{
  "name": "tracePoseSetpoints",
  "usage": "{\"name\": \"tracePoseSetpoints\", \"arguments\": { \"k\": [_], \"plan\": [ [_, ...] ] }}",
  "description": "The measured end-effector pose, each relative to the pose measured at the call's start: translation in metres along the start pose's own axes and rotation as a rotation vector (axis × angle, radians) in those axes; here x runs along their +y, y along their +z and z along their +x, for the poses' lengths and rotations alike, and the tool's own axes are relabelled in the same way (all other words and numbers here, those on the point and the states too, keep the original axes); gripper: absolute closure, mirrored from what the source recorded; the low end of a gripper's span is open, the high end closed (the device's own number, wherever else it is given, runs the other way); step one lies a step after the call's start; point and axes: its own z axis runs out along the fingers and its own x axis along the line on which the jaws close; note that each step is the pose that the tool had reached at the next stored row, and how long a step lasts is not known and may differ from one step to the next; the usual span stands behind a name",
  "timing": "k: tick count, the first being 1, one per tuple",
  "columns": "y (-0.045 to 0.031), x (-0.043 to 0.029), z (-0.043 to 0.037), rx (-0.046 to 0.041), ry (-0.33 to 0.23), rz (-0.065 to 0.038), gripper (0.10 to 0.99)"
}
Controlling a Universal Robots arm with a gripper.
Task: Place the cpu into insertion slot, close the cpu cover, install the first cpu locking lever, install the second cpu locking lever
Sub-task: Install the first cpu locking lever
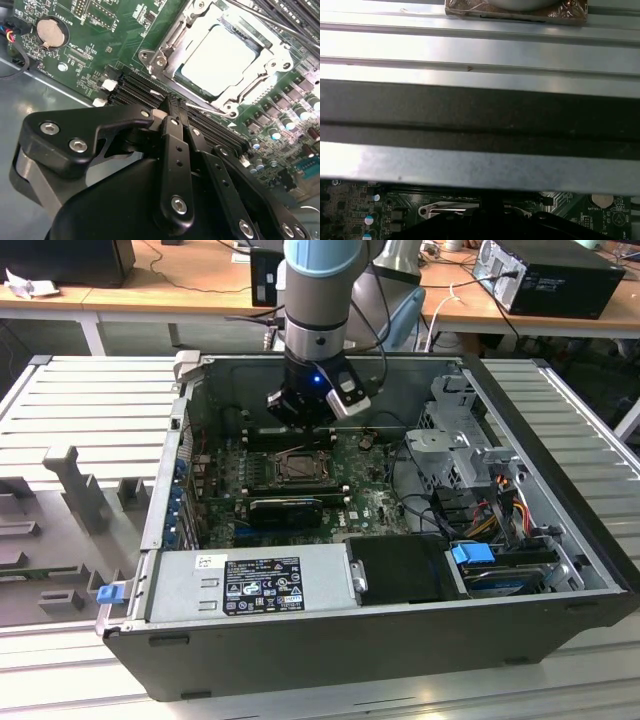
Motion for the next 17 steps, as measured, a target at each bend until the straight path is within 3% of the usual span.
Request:
{"name": "tracePoseSetpoints", "arguments": {
  "k": [13, 17],
  "plan": [
    [0.0102, -0.0007, -0.0031, 0.0035, -0.028, 0.001, 0.980],
    [0.0139, -0.0014, -0.0046, 0.0050, -0.032, 0.007, 0.980]
  ]
}}
